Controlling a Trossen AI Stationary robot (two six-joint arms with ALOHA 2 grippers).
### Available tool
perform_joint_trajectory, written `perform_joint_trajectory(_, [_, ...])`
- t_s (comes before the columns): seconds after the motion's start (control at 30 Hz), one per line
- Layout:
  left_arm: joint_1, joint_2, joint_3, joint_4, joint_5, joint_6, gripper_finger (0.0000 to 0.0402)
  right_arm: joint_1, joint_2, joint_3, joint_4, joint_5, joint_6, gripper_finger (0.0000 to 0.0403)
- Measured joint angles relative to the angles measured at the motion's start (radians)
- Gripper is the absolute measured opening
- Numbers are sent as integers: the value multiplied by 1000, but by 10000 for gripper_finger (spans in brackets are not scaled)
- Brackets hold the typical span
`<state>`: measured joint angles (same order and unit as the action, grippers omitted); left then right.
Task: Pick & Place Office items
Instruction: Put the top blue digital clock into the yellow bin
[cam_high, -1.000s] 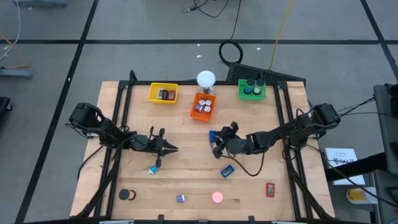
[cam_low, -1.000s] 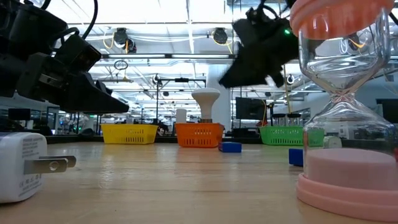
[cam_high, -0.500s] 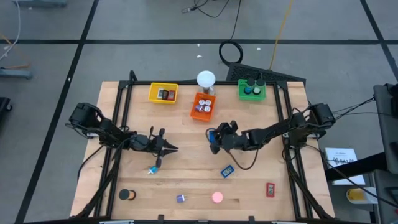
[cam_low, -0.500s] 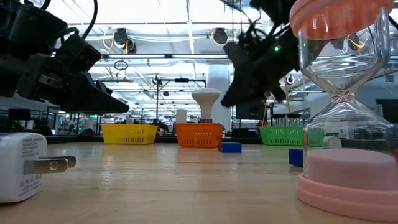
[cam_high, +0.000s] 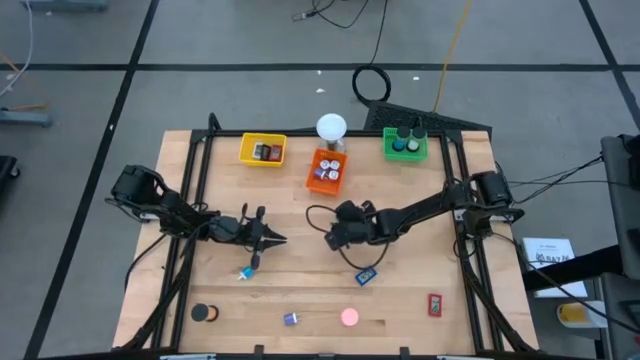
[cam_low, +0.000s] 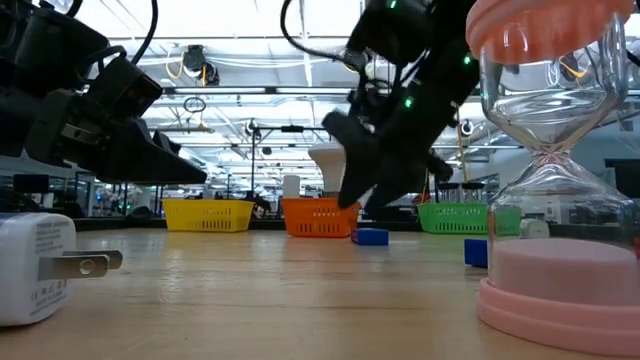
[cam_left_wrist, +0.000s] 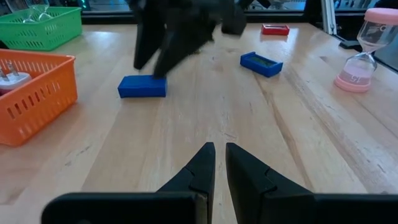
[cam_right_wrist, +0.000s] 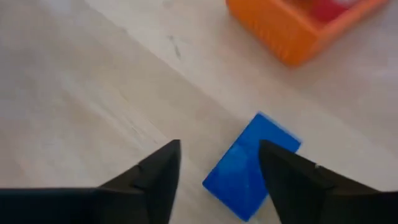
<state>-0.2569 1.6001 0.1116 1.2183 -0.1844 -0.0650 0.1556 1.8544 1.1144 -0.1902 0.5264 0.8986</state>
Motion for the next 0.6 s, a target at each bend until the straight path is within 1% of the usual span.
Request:
perform_joint_trajectory(0.1, [0, 0, 0, 2, 0, 0, 42, -7, 9, -2, -34, -5, 30, 246])
perform_joint_trajectory(0.2, [0, 0, 0, 4, 0, 1, 42, -14, 8, 1, -44, 0, 36, 260])
perform_joint_trajectory(0.33, [0, 0, 0, 4, 0, 7, 42, -19, 11, -2, -76, 1, 50, 259])
perform_joint_trajectory(0.5, [0, 0, 0, 4, 0, 8, 42, -19, 10, -1, -108, 48, 62, 251])
perform_joint_trajectory(0.6, [0, 0, 0, 4, 0, 8, 42, -19, 10, -1, -107, 51, 62, 250])
